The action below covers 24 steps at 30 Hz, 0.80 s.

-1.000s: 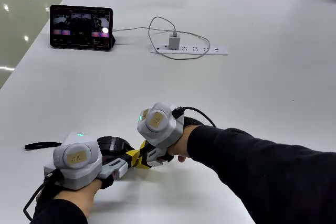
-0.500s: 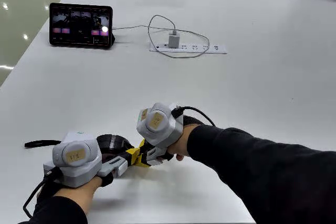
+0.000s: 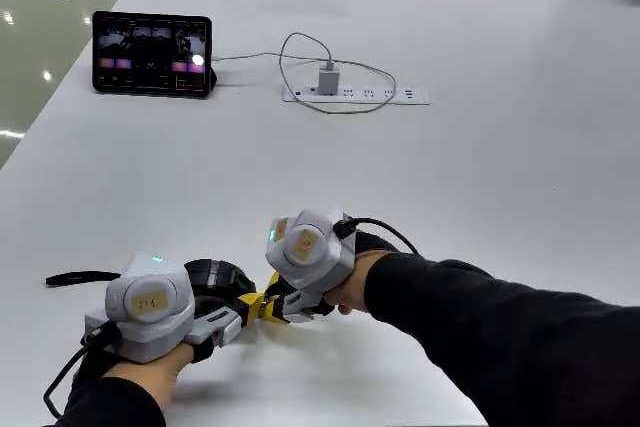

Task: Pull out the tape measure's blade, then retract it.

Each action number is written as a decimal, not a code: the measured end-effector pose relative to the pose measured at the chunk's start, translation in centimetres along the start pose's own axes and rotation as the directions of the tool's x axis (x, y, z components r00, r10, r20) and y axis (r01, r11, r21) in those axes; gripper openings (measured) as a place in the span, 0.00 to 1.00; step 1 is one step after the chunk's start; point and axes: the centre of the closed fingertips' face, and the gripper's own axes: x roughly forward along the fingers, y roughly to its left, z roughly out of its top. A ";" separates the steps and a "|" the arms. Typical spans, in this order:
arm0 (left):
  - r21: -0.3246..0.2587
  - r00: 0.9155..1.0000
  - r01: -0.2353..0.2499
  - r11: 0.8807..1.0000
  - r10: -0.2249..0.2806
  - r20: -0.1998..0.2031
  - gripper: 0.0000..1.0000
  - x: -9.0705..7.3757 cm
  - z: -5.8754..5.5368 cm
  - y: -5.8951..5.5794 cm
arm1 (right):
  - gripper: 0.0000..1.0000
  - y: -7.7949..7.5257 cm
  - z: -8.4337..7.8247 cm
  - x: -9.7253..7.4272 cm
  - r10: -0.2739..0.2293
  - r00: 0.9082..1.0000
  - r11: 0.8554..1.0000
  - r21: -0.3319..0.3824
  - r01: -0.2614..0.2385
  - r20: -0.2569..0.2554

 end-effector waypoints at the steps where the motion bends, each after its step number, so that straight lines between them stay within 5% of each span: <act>1: -0.003 1.000 0.002 1.000 -0.002 -0.002 0.63 0.0 0.0 0.0 | 0.14 0.1 -0.2 -0.3 -0.006 1.000 1.000 0.012 0.006 0.008; 11: -0.017 1.000 0.015 1.000 -0.016 -0.002 0.63 -0.2 0.0 -0.1 | 0.13 -0.1 -1.7 -2.2 -0.047 0.998 0.995 0.095 0.043 0.048; 24: -0.033 0.997 0.070 0.997 -0.070 -0.011 0.78 -0.2 -0.3 -0.9 | 0.20 -0.1 -4.3 -6.3 -0.112 0.991 0.984 0.147 0.101 0.075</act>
